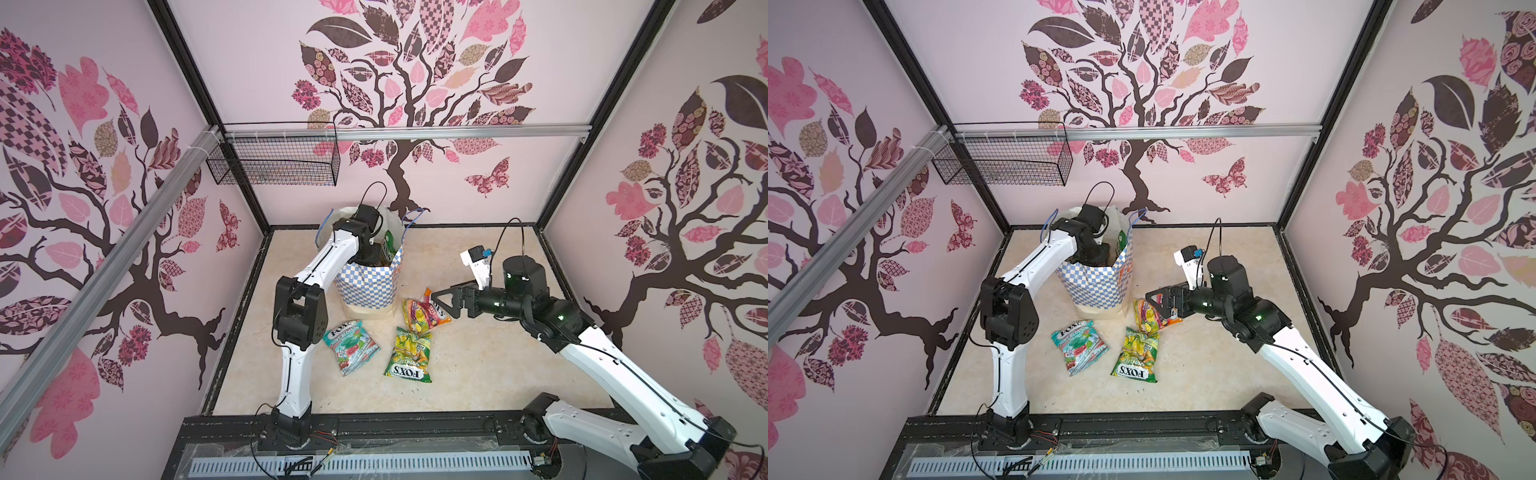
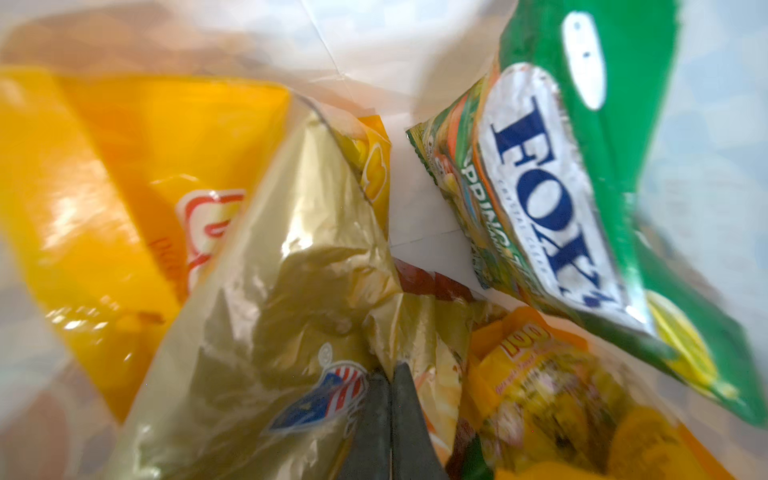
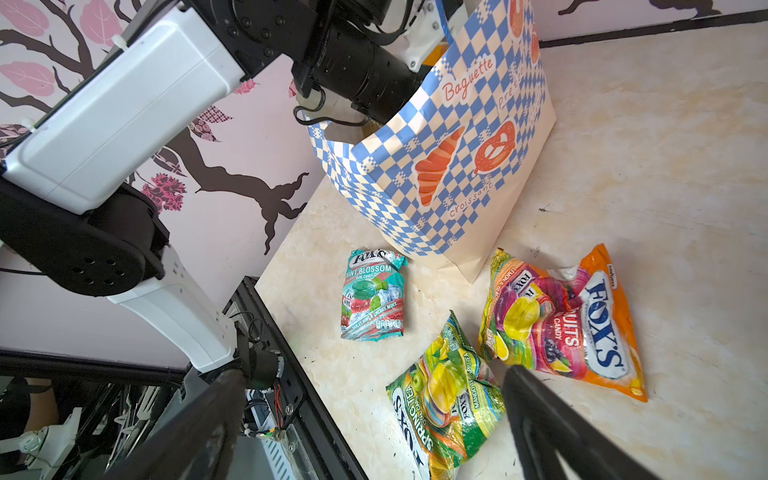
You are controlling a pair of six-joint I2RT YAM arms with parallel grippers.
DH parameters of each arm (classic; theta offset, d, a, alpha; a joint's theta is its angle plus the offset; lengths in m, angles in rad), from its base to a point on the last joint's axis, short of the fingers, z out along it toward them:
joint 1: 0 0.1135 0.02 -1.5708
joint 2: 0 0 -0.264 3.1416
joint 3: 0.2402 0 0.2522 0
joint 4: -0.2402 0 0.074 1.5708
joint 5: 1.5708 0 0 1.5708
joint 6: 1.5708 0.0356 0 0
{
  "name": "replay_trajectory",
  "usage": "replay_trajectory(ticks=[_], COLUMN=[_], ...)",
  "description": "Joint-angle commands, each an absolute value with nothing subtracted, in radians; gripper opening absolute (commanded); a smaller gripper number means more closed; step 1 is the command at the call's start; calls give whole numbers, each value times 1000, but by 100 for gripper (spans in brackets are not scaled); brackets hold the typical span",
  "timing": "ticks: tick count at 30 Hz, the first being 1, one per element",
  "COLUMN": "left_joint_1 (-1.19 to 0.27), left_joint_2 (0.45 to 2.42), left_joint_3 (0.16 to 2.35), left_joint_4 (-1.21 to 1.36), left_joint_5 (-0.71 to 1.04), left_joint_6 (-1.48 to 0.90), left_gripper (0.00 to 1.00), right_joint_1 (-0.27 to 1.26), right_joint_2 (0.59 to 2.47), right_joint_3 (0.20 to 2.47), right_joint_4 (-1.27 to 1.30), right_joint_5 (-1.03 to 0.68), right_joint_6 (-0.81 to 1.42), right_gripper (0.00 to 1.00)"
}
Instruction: Take the snacks out of the paper bag
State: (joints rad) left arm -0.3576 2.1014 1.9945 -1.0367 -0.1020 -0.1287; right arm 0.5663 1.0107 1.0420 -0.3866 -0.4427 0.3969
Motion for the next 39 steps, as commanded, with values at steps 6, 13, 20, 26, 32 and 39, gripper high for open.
replay_trajectory(ticks=[6,13,20,26,32,39], left_joint_1=[-360,-374,-380,-385,-393,-397], left_joint_2=[1974,1949,1925,1906,1884,1883], left_joint_3=[2068,2065,2127,2156,2164,2214], left_joint_4=[-1054,-1049,-1073,-1085,-1081,-1095], left_joint_5=[-107,-112,-118,-130,-135,-148], left_joint_6=[-137,-143,-137,-134,-135,-128], left_gripper=[0,0,0,0,0,0], right_joint_1=[568,569,568,568,568,568], right_joint_2=[1014,1014,1014,1014,1009,1010], right_joint_3=[1065,1063,1063,1063,1060,1060], right_joint_4=[-387,-383,-382,-377,-379,-376], right_joint_5=[-454,-459,-455,-457,-454,-456], right_joint_6=[410,415,414,417,417,419], right_gripper=[99,99,100,100,100,100])
